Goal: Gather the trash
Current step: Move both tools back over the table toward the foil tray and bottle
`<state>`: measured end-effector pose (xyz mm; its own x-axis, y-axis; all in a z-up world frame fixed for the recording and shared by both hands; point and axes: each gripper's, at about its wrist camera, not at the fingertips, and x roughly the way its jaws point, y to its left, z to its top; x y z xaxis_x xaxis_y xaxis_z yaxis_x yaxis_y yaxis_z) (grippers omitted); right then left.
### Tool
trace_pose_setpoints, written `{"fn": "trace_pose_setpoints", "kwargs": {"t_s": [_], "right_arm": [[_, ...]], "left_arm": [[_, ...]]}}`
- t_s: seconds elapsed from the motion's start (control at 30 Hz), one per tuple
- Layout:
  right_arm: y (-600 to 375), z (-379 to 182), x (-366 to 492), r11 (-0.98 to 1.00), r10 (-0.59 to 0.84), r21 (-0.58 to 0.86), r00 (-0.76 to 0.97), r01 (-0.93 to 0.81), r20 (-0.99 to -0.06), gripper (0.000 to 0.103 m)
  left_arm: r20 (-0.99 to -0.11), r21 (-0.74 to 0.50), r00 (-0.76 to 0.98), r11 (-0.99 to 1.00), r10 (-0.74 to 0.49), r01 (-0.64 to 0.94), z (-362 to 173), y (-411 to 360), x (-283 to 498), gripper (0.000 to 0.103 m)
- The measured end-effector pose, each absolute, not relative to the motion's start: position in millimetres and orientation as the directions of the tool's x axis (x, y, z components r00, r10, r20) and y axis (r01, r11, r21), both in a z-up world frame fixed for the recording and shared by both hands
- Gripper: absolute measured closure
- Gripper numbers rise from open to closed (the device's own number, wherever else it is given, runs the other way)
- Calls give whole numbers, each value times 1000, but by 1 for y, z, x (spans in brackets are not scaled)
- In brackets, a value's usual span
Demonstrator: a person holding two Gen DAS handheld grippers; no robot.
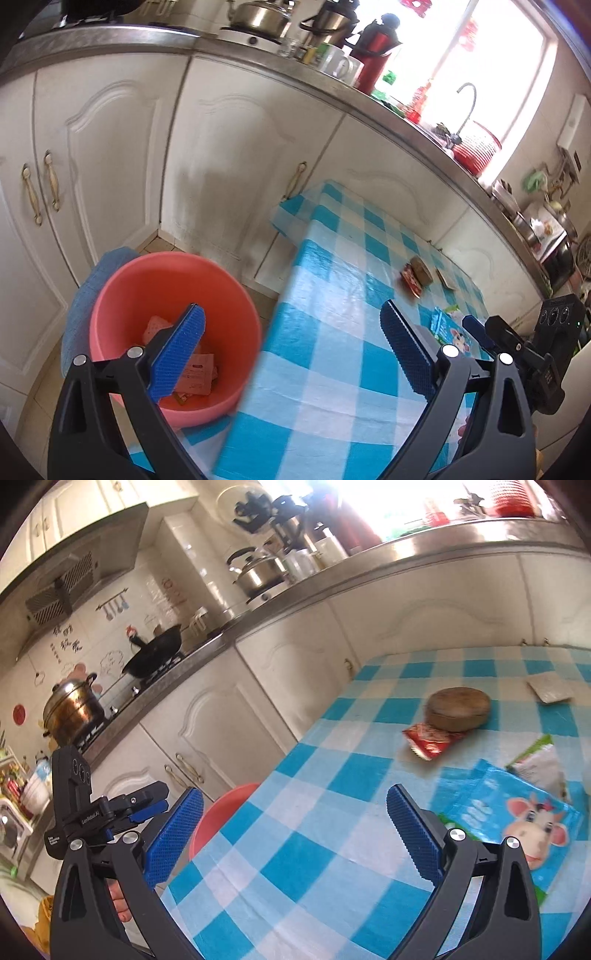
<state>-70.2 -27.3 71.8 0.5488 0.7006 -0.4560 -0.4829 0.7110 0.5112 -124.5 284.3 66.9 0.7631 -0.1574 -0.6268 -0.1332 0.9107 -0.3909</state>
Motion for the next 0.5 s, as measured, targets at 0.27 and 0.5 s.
{"fn": "trace_pose_setpoints", "kwargs": {"t_s": [0.27,0.5], "right_arm": [[-90,73,-69,697,692,577,609,-425,-387,5],[-139,71,-59,685,673,644,634,-340,-381,5]], "left_arm": [[-664,-315,719,949,-203,-23,75,221,-103,7],[-676,-241,697,966,-239,98,84,163,-85,7]]}}
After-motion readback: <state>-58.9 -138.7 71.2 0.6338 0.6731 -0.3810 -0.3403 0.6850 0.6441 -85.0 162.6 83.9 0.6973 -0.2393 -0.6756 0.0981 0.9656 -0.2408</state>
